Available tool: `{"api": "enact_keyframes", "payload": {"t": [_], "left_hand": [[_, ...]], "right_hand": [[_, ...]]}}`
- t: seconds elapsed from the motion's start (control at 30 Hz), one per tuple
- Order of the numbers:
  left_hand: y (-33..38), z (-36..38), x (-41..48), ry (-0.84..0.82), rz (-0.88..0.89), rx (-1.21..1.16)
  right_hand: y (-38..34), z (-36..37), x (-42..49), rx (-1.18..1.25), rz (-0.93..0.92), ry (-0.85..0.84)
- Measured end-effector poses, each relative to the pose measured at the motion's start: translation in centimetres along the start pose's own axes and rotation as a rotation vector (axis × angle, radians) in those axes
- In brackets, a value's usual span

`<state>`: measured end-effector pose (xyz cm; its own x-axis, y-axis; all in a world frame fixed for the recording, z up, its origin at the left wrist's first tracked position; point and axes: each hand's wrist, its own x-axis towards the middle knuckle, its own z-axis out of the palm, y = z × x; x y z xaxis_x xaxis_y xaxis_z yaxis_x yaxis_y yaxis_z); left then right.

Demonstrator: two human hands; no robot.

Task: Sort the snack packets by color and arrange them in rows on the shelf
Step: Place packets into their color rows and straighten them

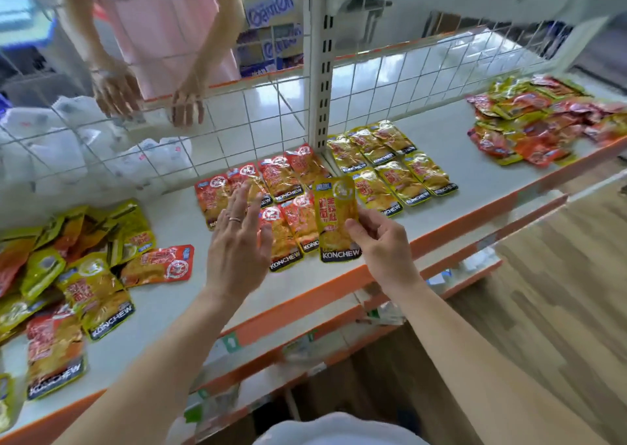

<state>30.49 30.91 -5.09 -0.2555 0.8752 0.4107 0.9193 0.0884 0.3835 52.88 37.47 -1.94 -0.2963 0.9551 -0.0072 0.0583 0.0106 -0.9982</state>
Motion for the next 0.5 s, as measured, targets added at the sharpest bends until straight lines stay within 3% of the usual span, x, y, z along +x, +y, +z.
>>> {"api": "enact_keyframes", "payload": {"t": [0.13, 0.5], "left_hand": [[6.5, 1.9, 0.1, 0.063, 0.042, -0.021], [23.1, 9.4, -0.9, -0.066, 0.116, 0.019]], "right_hand": [[-0.8, -6.0, 0.2, -0.037, -0.031, -0.030], [-0.5, -24.5, -0.3, -0.124, -0.036, 0.044]]}}
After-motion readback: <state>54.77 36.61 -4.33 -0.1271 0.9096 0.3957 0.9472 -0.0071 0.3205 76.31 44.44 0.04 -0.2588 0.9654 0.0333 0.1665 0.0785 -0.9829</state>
